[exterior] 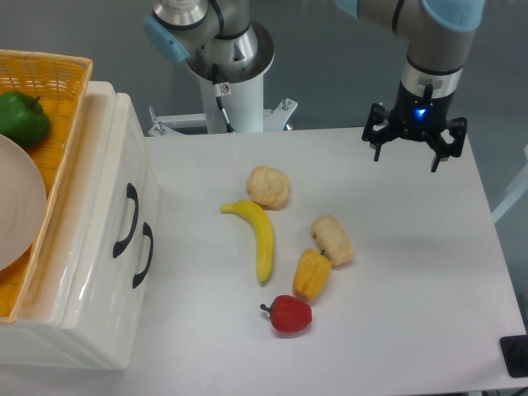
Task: Slide open the top white drawer
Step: 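Move the gripper across the table toward the cream drawer's black handle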
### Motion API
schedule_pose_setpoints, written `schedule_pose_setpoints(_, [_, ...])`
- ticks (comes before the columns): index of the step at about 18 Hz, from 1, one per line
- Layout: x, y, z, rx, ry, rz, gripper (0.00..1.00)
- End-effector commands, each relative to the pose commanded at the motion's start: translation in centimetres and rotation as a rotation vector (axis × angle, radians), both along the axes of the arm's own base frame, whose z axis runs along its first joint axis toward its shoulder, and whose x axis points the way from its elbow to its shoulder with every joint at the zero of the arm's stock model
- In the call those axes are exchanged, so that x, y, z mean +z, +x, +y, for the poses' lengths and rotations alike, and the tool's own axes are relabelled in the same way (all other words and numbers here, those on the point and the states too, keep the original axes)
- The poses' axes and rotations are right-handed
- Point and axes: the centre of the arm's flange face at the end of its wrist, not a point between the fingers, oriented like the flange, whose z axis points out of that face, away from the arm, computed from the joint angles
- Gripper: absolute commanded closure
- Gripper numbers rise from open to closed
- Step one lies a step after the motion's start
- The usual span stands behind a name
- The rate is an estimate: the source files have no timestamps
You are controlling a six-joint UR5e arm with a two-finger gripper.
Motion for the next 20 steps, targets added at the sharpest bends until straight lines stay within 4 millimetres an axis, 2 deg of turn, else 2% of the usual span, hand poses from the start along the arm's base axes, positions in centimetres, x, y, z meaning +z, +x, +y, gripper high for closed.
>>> schedule_pose_setpoints(3, [-0.1, 0.1, 0.1, 0.001, -0.008, -0.002, 0.0])
schedule_pose_setpoints(8, [-0.8, 0.7, 1.6, -0.001, -0.006, -0.016, 0.0])
schedule_pose_setpoints(12, [-3.2, 1.5, 2.2, 0.03, -0.013, -0.061, 0.0])
schedule_pose_setpoints(13, [-3.3, 1.9, 2.4, 0.034, -0.013, -0.063, 0.0])
schedule_pose_setpoints(20, [-2.7, 6.0, 7.4, 0.097, -0.019, -0.071, 0.0])
